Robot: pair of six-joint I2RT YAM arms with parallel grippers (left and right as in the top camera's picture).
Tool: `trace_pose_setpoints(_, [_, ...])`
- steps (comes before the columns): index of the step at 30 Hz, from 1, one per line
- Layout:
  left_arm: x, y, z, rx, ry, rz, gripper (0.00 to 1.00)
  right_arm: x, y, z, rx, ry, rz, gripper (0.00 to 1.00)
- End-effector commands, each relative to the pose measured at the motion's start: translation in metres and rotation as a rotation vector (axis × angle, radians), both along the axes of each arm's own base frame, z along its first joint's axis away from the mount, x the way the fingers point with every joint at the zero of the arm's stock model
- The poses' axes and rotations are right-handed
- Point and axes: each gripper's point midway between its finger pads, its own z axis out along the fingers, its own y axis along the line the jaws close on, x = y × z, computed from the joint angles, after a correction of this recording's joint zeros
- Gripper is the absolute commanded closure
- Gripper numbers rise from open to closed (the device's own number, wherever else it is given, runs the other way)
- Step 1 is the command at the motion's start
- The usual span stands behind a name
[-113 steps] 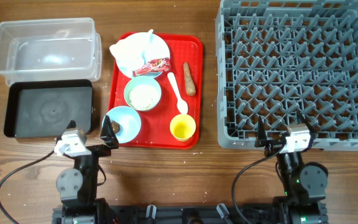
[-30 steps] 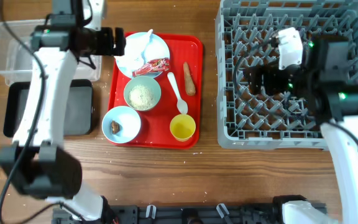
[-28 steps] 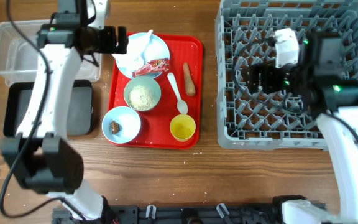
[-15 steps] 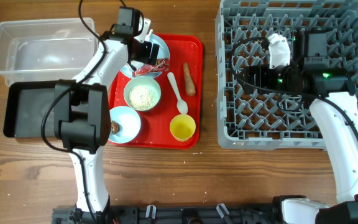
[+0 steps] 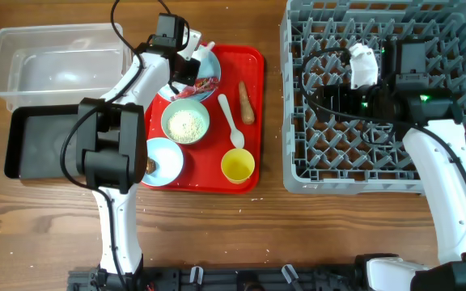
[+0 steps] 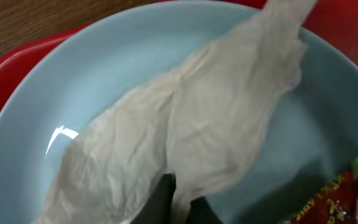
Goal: Sort waste into correct bins and load items into the dishwasher rack
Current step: 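Grasp the white tissue from the plate with the left gripper, lift it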
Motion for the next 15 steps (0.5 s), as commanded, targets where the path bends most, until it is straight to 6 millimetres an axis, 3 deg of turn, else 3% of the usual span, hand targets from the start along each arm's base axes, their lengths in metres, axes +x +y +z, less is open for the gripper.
trace_pose_setpoints(1, [-0.004,0.008,-0.022,0.02,0.04,0.035,0.96,0.004,0.003,0.01,0.024,-0.027,0.0,0.0])
trace_pose_setpoints(4, [0.015,0.022,0.025,0.034,-0.062,0.161,0.96,0.004,0.003,0.011,0.031,-0.026,-0.012,0.0])
trace_pose_setpoints(8, [0.036,0.03,0.147,-0.048,-0.252,0.238,0.96,0.005,0.003,0.011,0.031,-0.028,-0.012,0.0])
trace_pose_setpoints(9, [0.035,0.036,0.183,-0.063,-0.309,0.251,0.96,0.005,0.003,0.011,0.032,-0.029,-0.012,0.0])
trace_pose_setpoints(10, [0.034,0.042,0.204,-0.071,-0.344,0.26,0.96,0.005,0.003,0.011,0.032,-0.029,-0.012,0.0])
trace_pose_setpoints(11, [0.03,0.06,0.236,-0.08,-0.403,0.288,0.96,0.005,0.003,0.011,0.032,-0.029,-0.012,0.0])
trace_pose_setpoints(13, [0.027,0.088,0.254,-0.053,-0.44,0.305,0.96,0.005,0.003,0.011,0.032,-0.029,-0.011,0.0])
trace_pose_setpoints(15, [0.027,0.115,0.254,-0.009,-0.442,0.312,0.96,0.005,0.003,0.011,0.031,-0.028,-0.011,0.0])
